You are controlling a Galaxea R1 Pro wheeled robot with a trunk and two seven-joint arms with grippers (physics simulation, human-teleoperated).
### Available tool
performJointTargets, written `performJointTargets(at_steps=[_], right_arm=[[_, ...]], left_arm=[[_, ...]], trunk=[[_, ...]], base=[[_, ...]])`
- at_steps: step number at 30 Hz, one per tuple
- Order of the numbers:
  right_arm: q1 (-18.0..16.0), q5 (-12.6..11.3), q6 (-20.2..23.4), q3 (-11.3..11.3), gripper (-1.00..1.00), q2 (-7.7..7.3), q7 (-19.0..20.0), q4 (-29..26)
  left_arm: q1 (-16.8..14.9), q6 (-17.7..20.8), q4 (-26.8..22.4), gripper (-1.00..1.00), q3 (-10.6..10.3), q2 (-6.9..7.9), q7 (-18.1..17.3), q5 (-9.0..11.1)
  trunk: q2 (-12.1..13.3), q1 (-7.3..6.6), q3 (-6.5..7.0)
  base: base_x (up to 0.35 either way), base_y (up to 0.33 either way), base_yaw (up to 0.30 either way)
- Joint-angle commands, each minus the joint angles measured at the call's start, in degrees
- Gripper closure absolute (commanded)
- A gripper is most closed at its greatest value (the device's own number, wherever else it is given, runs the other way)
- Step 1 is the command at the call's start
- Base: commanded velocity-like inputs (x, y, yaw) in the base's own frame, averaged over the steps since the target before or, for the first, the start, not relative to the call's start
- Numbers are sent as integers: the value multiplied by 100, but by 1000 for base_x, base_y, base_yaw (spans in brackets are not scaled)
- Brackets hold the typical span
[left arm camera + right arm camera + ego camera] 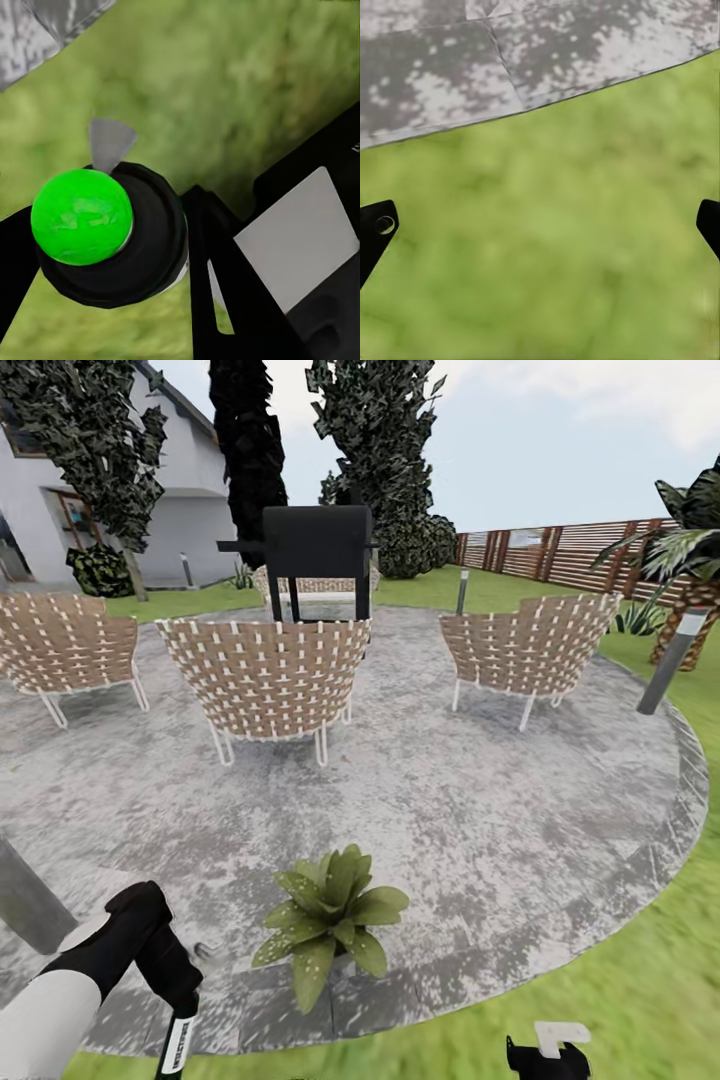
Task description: Pick up the pesticide atomizer in the garden and spray insectifuge to fully cover both potted plants in the garden.
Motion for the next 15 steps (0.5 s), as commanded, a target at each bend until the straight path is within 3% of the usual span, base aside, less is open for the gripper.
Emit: performJointTargets(at_steps=[1,6,15], right_arm=[[-2,20,-16,-1,-100,2,-18,4],[-2,20,-16,1,-100,4,-18,4],[-2,20,-16,1,-100,4,-18,4]], left_arm=[[-11,62,-6,100,-16,-4,-51,-43],[-28,69,-6,100,-16,-29,-51,-47],[-32,75,-6,100,-19,-33,-51,-56]], trunk=[[-2,-1,-5],[-2,-1,-5],[-2,-1,-5]], base=[[0,0,278],[57,-65,278],[161,-227,278]])
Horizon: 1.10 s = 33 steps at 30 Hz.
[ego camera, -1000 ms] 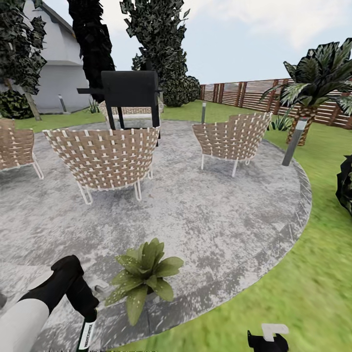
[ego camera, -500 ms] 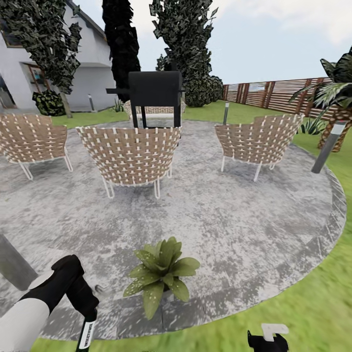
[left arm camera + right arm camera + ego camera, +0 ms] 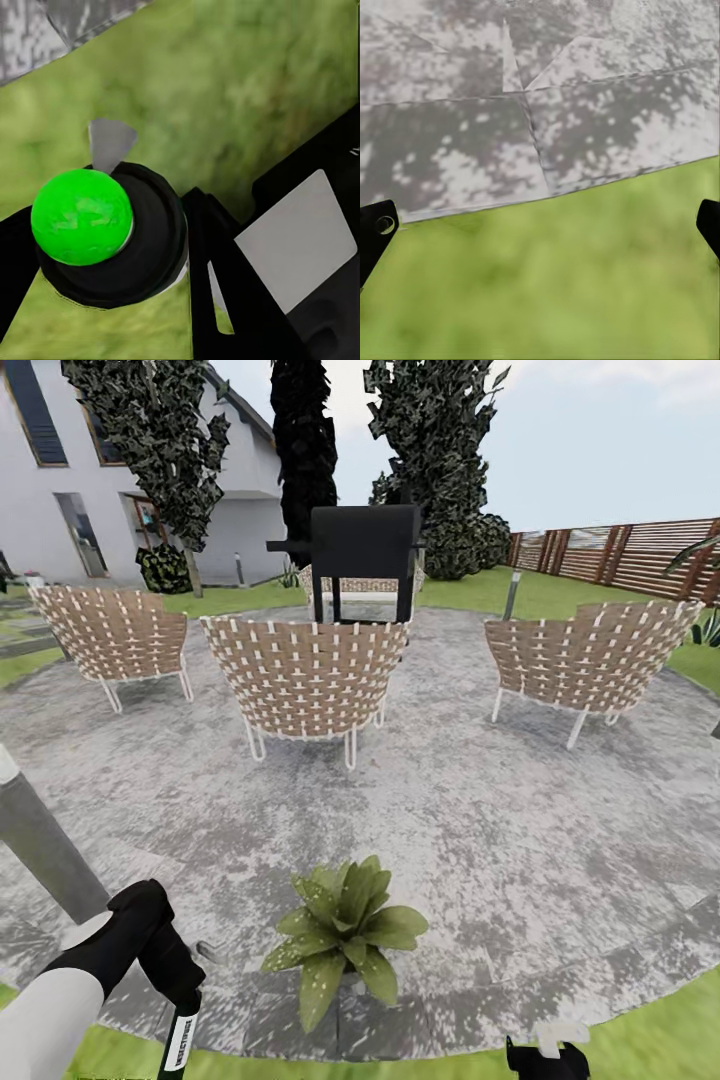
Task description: Pick up the pesticide atomizer in the garden and spray insectifuge to fully cover both potted plants in the garden.
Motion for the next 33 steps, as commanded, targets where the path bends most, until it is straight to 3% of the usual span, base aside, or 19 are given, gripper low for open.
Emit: performJointTargets(at_steps=[1,11,22,33], right_arm=[[-1,20,-14,-5,-100,0,-16,3],[-1,20,-14,-22,-100,9,-16,1],[-1,40,-16,5,-100,-52,1,10],[-1,29,-14,-14,-100,4,-8,-4]], left_arm=[[-9,62,-7,100,-15,2,-56,-44],[-14,64,-7,100,-14,2,-56,-44],[-14,64,-7,100,-13,18,-40,-44],[-14,64,-7,100,-13,29,-39,-44]], trunk=[[-2,0,-6],[-2,0,-52],[-2,0,-65],[-2,0,-100]], base=[[145,-256,278],[91,-263,211],[1,-274,19],[0,-250,65]])
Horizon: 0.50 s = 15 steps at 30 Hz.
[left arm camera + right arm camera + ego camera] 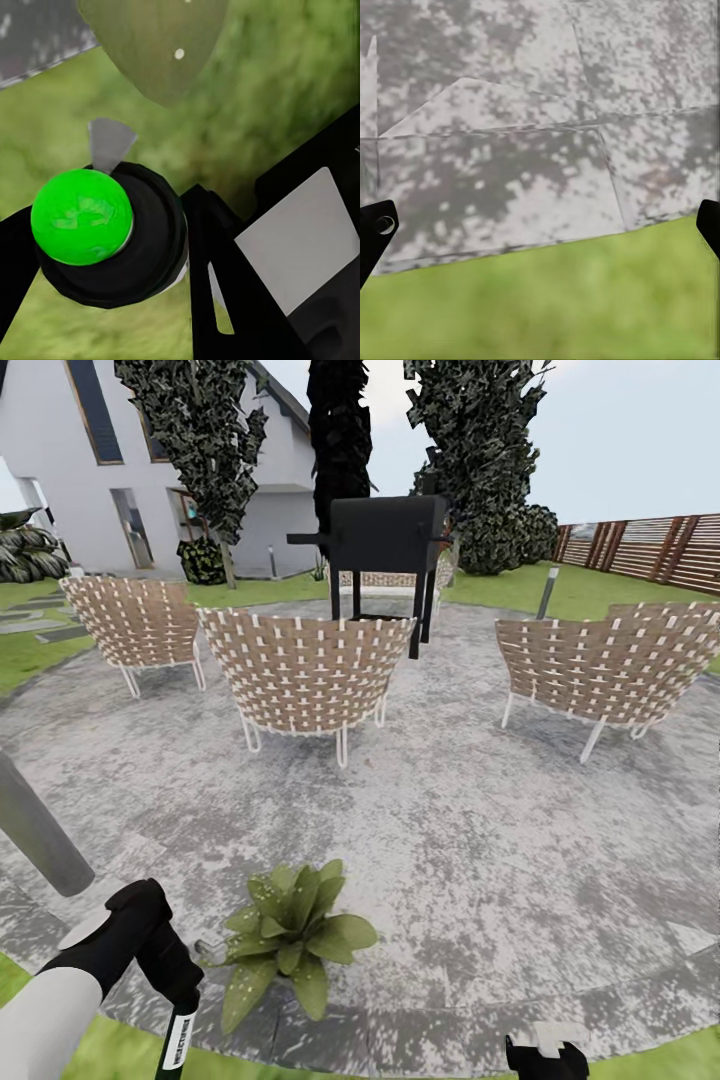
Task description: Pick up the pesticide atomizer in the garden and spray insectifuge to fully cover both potted plants in the garden.
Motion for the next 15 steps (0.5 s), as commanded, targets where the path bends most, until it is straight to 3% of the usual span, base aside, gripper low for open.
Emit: performJointTargets(at_steps=[1,5,11,15], right_arm=[[-3,20,-15,-8,-100,1,-17,4],[-3,20,-15,-6,-100,-3,-17,5],[-3,20,-15,-6,-100,-4,-24,8],[-3,20,-15,-6,-100,-4,-25,7]], left_arm=[[-2,60,-8,100,-16,10,-54,-41],[1,60,-8,100,-16,9,-53,-41],[15,60,-8,100,-16,-7,-53,-41],[7,60,-8,100,-16,-22,-42,-41]], trunk=[[-2,-1,-5],[-2,-1,-5],[-2,-1,-5],[-2,-1,-5]], base=[[0,-30,1],[0,-4,17],[0,0,249],[75,-154,264]])
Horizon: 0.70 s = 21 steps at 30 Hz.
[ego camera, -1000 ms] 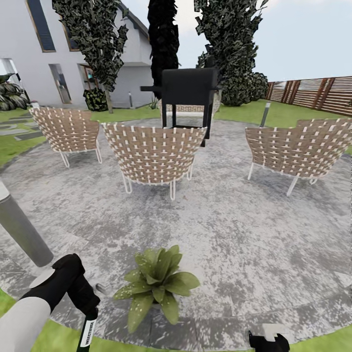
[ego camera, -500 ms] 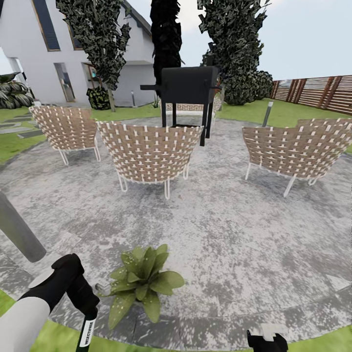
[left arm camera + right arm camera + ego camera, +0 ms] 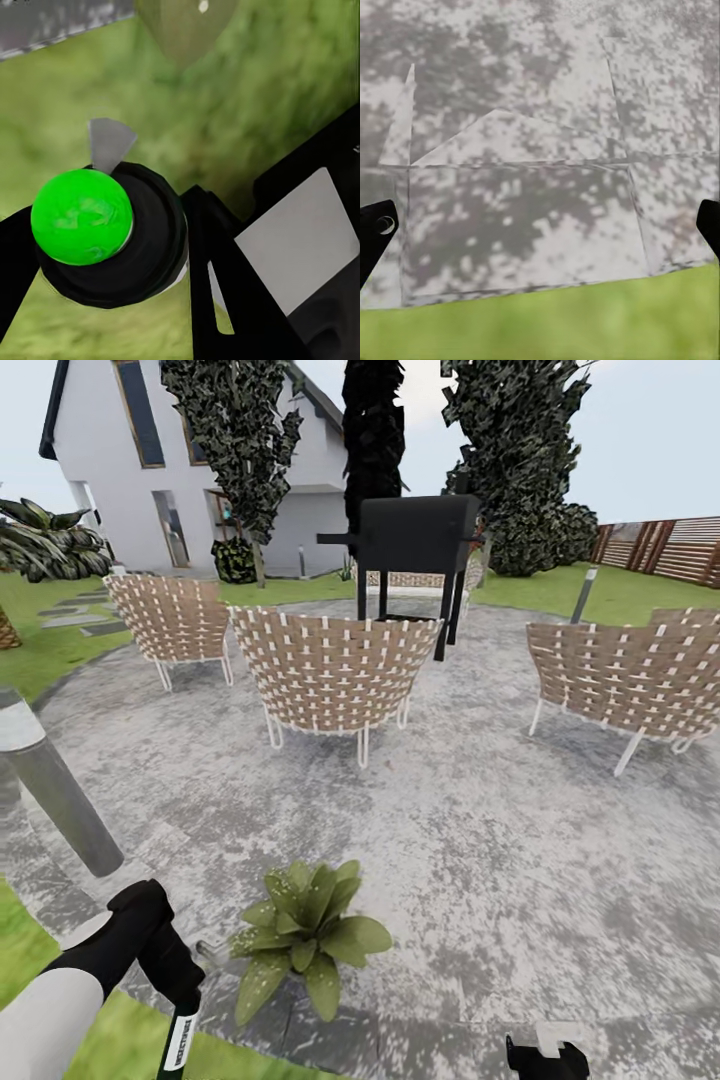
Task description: Pick up the pesticide atomizer in the garden and spray insectifuge to fully cover both potted plants in the garden.
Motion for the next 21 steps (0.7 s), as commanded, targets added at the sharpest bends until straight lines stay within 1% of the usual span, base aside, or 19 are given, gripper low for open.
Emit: performJointTargets(at_steps=[1,5,9,17,21], right_arm=[[-2,21,-14,-6,-100,0,-12,3],[-2,21,-14,-6,-100,-8,-9,4],[-2,21,-14,-6,-100,-8,-14,8],[-2,21,-14,-6,-100,0,-17,8],[-2,21,-14,-6,-100,0,-17,9]], left_arm=[[-5,61,-7,100,-17,2,-52,-43],[-8,61,-7,100,-17,1,-49,-43],[-14,61,-7,100,-15,5,-41,-43],[-14,61,-7,100,-14,1,-30,-43],[-1,61,-7,100,-12,23,-23,-43]], trunk=[[-2,0,-5],[-2,0,-5],[-2,0,-5],[-2,0,-5],[-2,0,-5]], base=[[110,-236,98],[102,-254,19],[12,-269,55],[0,-272,266],[-40,-240,277]])
